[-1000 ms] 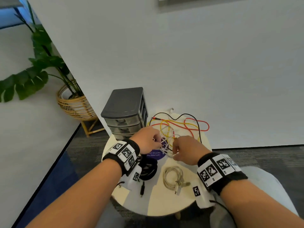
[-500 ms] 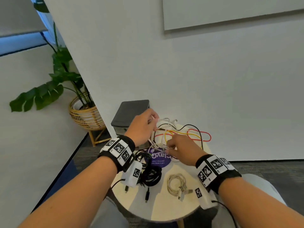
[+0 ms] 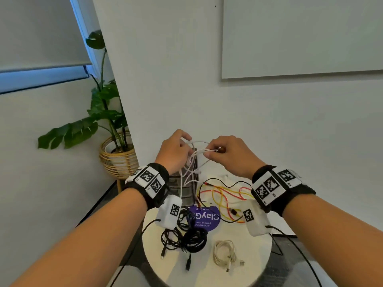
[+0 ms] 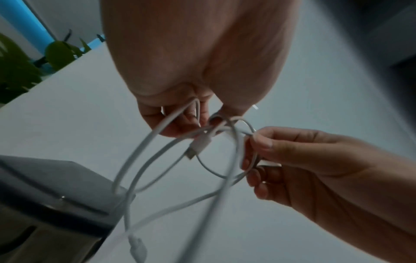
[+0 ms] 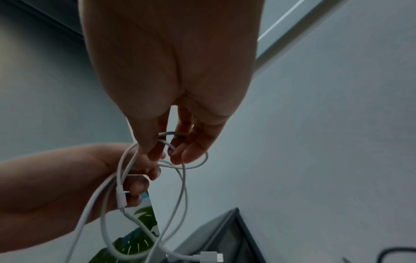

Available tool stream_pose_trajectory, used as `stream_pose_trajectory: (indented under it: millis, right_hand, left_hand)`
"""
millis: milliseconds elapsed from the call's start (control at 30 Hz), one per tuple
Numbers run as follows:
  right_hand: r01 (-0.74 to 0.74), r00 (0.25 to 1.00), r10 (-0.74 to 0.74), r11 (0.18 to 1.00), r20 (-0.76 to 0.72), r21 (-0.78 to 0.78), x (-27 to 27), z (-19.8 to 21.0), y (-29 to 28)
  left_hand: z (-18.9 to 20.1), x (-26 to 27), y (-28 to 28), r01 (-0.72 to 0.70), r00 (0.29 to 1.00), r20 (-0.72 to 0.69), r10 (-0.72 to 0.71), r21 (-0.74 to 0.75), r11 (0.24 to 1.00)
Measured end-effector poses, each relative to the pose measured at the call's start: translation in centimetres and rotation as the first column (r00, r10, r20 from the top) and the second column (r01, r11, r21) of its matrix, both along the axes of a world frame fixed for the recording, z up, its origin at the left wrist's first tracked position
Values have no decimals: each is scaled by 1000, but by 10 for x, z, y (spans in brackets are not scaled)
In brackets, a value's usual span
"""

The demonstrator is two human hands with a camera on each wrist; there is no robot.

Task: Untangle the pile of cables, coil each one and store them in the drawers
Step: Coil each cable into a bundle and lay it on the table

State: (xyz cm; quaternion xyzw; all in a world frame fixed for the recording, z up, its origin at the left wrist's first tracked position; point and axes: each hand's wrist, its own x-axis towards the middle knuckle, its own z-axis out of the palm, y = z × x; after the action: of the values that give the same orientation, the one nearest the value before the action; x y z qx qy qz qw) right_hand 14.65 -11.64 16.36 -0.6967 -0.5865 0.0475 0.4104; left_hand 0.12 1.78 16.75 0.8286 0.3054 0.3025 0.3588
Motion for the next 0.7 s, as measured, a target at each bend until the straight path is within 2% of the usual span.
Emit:
stream_pose_trajectory:
  millis: [167, 267, 300, 433, 500, 600, 700]
  right_hand:
    - [5, 974, -8, 1000, -226, -14, 11, -7, -2]
    - [-7, 912, 16, 1000, -409, 23, 13, -21, -4]
    - [9, 904, 3, 1000, -428, 26, 14, -26, -4]
    - [76, 939, -88, 996, -334, -48, 19, -51, 1]
    - [80, 937, -103, 994, -334, -80, 19, -64, 4]
    - [80, 917, -114, 991, -383, -104, 20, -81, 8]
    - [72, 928, -124, 985, -351, -157, 23, -95, 14]
  left_hand:
    - [16, -16, 14, -29, 999, 17, 29, 8, 1000]
    - [21, -23, 19, -22, 998, 51, 22, -10, 1000]
    - [22, -26, 19, -19, 998, 57, 20, -11, 1000]
    - [25, -32, 18, -18, 997, 81, 19, -25, 1000]
    - [28, -33, 17, -25, 993, 110, 28, -33, 999]
    - [39, -35, 15, -42, 978, 202, 46, -27, 999]
    - [54, -37, 9, -52, 950, 307, 57, -24, 998]
